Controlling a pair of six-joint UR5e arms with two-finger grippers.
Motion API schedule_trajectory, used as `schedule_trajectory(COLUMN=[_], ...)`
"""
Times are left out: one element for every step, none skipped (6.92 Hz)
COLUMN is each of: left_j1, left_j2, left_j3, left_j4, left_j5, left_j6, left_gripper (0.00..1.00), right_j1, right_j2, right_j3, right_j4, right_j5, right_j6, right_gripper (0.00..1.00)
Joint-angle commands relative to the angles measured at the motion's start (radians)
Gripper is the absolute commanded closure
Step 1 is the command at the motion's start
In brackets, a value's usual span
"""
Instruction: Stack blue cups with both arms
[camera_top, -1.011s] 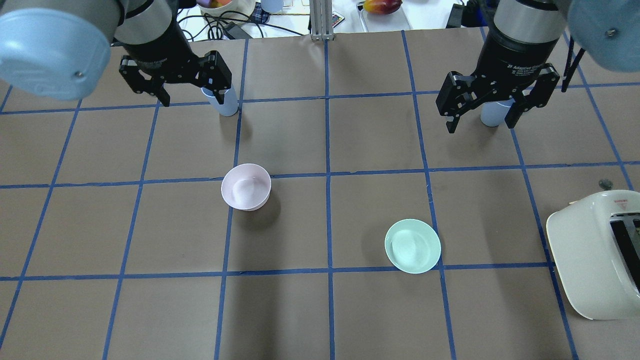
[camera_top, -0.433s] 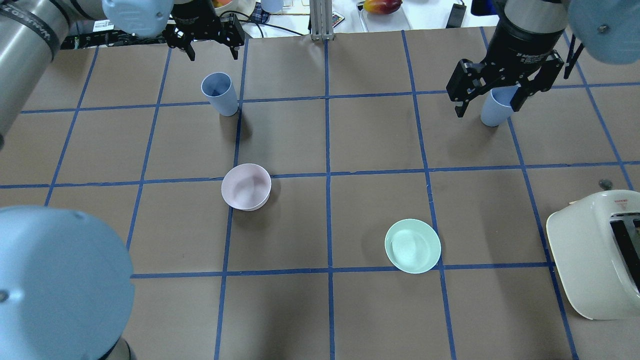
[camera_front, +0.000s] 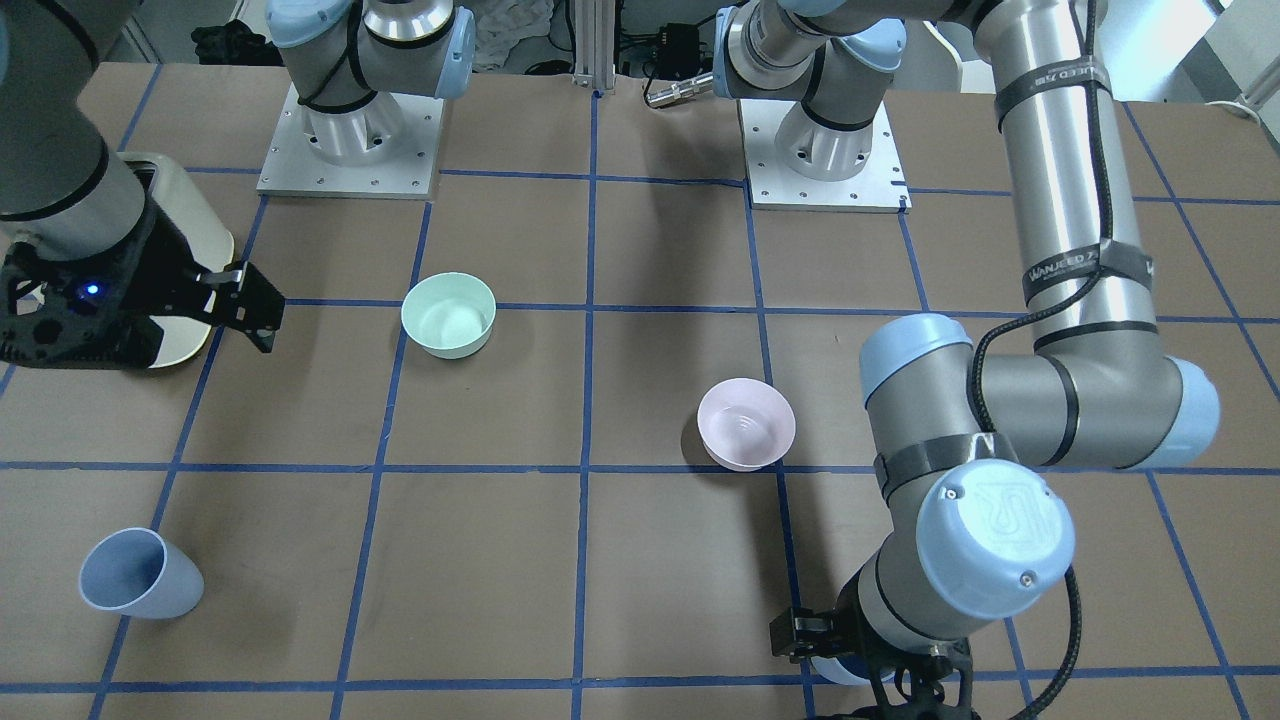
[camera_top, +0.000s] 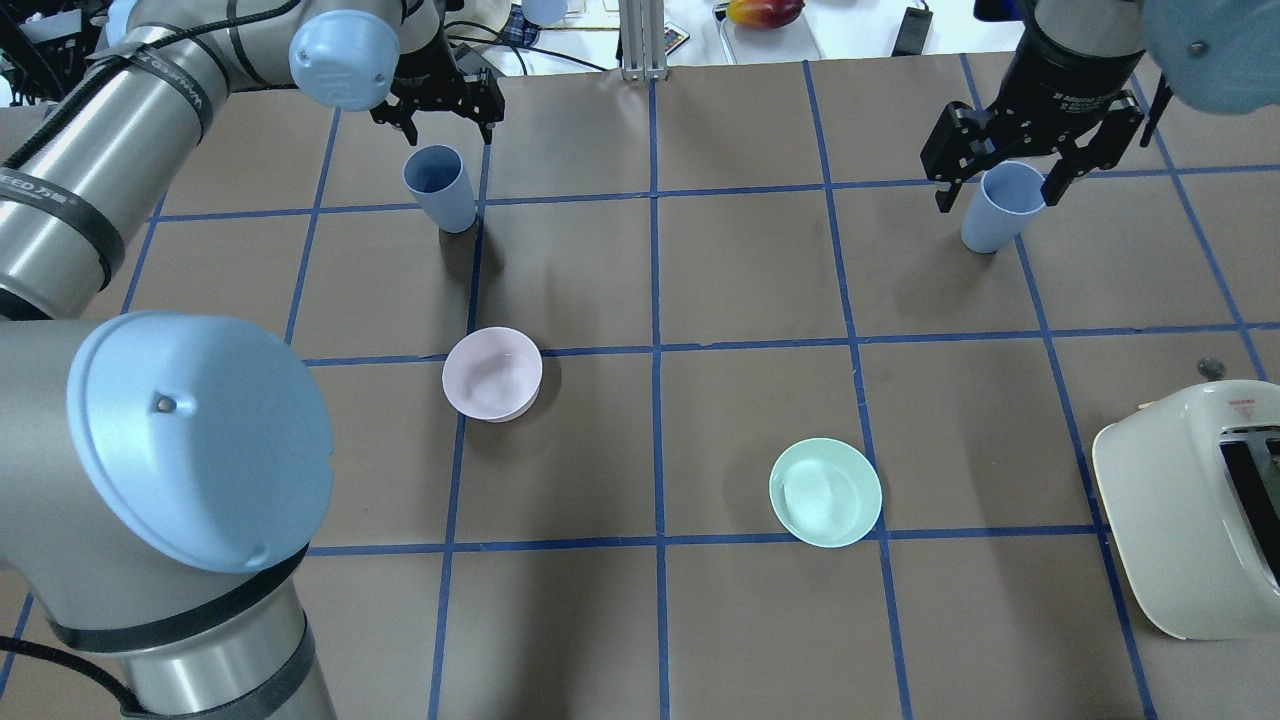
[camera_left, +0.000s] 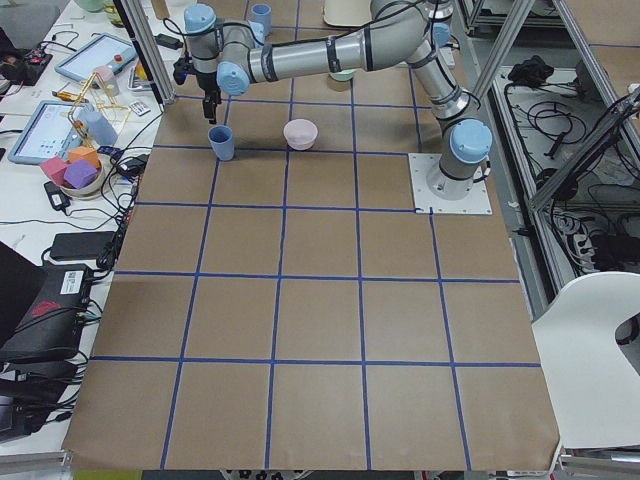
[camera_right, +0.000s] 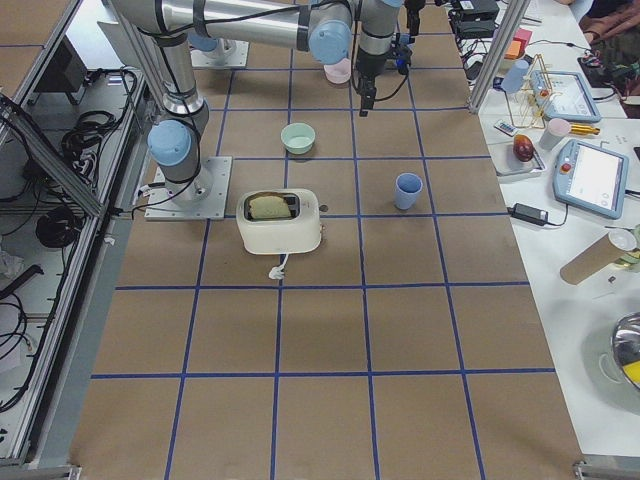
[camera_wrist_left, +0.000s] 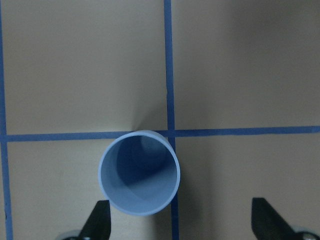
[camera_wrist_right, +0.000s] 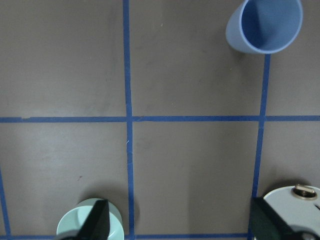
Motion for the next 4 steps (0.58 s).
schedule_trajectory(left_j1=[0.0,0.0,0.0,0.0], left_j2=[-0.024,-0.023,-0.024,-0.024], left_j3=[-0.005,-0.014,-0.017,-0.018], left_j4=[-0.002,-0.006,-0.014,-0.019], left_j5=[-0.001,0.0,-0.001,0.0], left_j6=[0.006,0.005,0.005,0.005], left_gripper=[0.24,0.31,0.44,0.81], right_j1=[-0.026,-0.043,-0.063,-0.083], right_j2=[0.119,0.165,0.218,0.264], right_j3=[-0.047,-0.093,-0.151,-0.199], right_j4=[-0.128,-0.158,-0.169,-0.169], right_j5=[-0.027,-0.029,-0.029,-0.032], right_j6=[-0.007,-0.008,-0.008,-0.075], right_gripper=[0.0,0.0,0.0,0.0])
